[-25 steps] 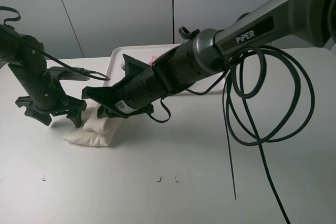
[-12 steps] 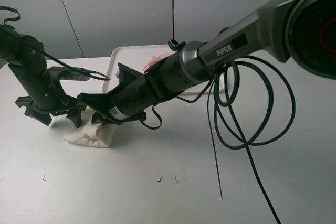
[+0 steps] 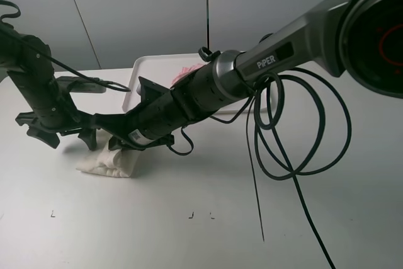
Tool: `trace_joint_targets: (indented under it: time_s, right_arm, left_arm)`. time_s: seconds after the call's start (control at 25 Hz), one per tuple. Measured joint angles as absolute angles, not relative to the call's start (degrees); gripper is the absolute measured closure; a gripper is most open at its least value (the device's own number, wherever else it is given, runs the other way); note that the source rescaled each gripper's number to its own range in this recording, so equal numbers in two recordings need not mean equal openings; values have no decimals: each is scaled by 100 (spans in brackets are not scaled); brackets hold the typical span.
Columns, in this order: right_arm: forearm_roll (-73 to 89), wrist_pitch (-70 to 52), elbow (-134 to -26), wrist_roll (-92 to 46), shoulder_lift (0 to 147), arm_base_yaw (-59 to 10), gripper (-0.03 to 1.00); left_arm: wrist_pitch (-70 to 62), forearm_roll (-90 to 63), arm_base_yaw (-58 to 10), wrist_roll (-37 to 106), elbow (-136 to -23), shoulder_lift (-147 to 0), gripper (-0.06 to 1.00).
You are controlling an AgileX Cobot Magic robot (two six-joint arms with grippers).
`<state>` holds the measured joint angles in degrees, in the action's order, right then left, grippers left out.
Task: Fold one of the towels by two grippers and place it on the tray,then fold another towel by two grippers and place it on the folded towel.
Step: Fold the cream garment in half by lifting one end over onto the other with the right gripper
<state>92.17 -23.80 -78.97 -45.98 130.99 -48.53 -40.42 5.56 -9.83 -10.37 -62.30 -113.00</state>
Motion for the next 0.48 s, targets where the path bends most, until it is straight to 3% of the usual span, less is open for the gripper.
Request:
trace_joint_targets:
  time_s: [0.36,0.48]
  right_arm:
    - [9232,-2380,-7897,-4589,13099,-4853,92]
    - [9584,-2546,-7897,-4618,13099,-4853,73]
  left_arm:
    - [-4361,556,-983,-1025,-6739,-10614,-5]
    - [-4395,545,-983,-952,-6879,-10445,-5]
